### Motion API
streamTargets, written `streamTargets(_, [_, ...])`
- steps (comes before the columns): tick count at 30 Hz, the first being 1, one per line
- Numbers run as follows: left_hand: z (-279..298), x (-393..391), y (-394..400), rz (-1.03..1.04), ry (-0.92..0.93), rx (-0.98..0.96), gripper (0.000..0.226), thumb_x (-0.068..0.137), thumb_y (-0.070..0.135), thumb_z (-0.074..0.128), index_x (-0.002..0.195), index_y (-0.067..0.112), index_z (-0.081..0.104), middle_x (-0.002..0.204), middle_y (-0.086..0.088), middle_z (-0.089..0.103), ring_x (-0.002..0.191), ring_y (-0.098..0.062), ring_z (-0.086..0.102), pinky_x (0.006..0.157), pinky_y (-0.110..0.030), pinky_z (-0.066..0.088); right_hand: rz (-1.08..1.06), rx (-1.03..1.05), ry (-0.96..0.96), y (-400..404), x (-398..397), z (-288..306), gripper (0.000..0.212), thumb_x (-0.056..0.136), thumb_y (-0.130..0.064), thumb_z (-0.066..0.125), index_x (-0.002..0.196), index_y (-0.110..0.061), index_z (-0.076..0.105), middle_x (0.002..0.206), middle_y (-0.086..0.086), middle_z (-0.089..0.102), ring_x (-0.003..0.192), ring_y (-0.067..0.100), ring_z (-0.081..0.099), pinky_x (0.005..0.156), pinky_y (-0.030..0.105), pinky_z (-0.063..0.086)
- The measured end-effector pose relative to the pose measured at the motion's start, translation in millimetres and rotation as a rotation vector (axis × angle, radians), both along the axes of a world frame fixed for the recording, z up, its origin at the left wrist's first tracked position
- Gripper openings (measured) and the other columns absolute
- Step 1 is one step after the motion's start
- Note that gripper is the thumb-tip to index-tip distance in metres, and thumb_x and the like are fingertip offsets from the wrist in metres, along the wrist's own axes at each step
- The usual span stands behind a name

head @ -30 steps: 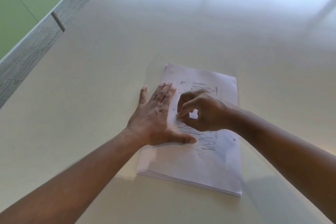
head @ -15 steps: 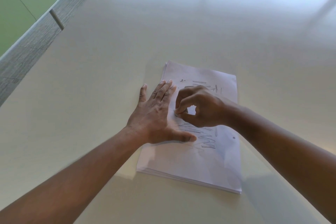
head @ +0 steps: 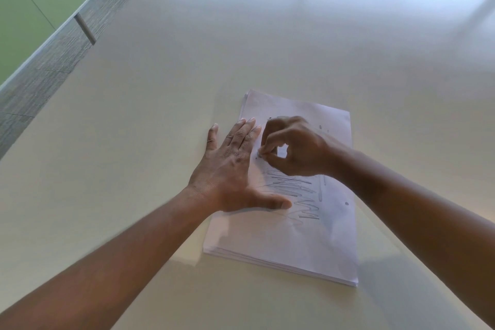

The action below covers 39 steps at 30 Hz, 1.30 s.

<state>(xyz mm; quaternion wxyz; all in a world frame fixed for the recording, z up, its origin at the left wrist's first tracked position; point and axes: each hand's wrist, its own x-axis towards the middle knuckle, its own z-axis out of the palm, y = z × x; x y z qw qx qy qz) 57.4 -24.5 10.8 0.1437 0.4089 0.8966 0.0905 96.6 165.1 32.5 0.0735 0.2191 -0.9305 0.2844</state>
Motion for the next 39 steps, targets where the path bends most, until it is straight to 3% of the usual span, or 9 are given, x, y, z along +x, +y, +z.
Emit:
streamTargets(9, [-1, -1, 1, 0.008, -0.008, -0.001, 0.154, 0.051, 0.11, 0.037, 0.163, 0.018, -0.013, 0.171, 0.007, -0.02, 0.151, -0.004, -0.03, 0.123, -0.055, -0.018, 0.148, 0.013, -0.167, -4, 20, 4, 0.008, 0.076, -0.005, 0.075, 0.076, -0.013, 0.076, 0.08, -0.003, 0.066, 0.068, 0.011, 0.065, 0.062, 0.025, 0.052])
streamTargets(18, [1, 1, 1, 0.014, 0.002, -0.001, 0.155, 0.048, 0.111, 0.03, 0.164, 0.017, -0.011, 0.171, 0.008, -0.019, 0.152, -0.004, -0.027, 0.123, -0.055, -0.017, -0.058, -0.037, -0.025, 12, 2, 2, 0.01, 0.075, -0.004, 0.078, 0.07, -0.012, 0.075, 0.075, 0.002, 0.064, 0.059, 0.007, 0.057, 0.058, 0.023, 0.05])
streamTargets(25, [0, 0, 1, 0.023, -0.02, 0.005, 0.155, 0.046, 0.11, 0.033, 0.164, 0.019, -0.011, 0.171, 0.009, -0.019, 0.151, -0.002, -0.028, 0.123, -0.054, -0.017, 0.158, -0.004, -0.192, 4, 21, 5, 0.005, 0.076, -0.008, 0.078, 0.075, -0.013, 0.076, 0.078, -0.005, 0.064, 0.064, 0.005, 0.058, 0.062, 0.021, 0.049])
streamTargets(34, [1, 1, 1, 0.014, -0.001, -0.004, 0.155, 0.048, 0.111, 0.031, 0.164, 0.017, -0.01, 0.171, 0.007, -0.018, 0.153, -0.004, -0.026, 0.123, -0.054, -0.018, -0.074, -0.058, -0.025, 14, 2, -1, 0.009, 0.076, -0.004, 0.078, 0.07, -0.011, 0.076, 0.075, 0.003, 0.065, 0.059, 0.01, 0.059, 0.059, 0.019, 0.047])
streamTargets(39, [0, 0, 2, 0.015, -0.004, -0.005, 0.156, 0.046, 0.11, 0.032, 0.164, 0.017, -0.01, 0.171, 0.007, -0.018, 0.152, -0.004, -0.028, 0.124, -0.055, -0.016, 0.125, -0.064, -0.13, -2, 24, 0, 0.009, 0.076, -0.005, 0.079, 0.07, -0.011, 0.075, 0.077, -0.001, 0.064, 0.064, 0.009, 0.061, 0.06, 0.023, 0.05])
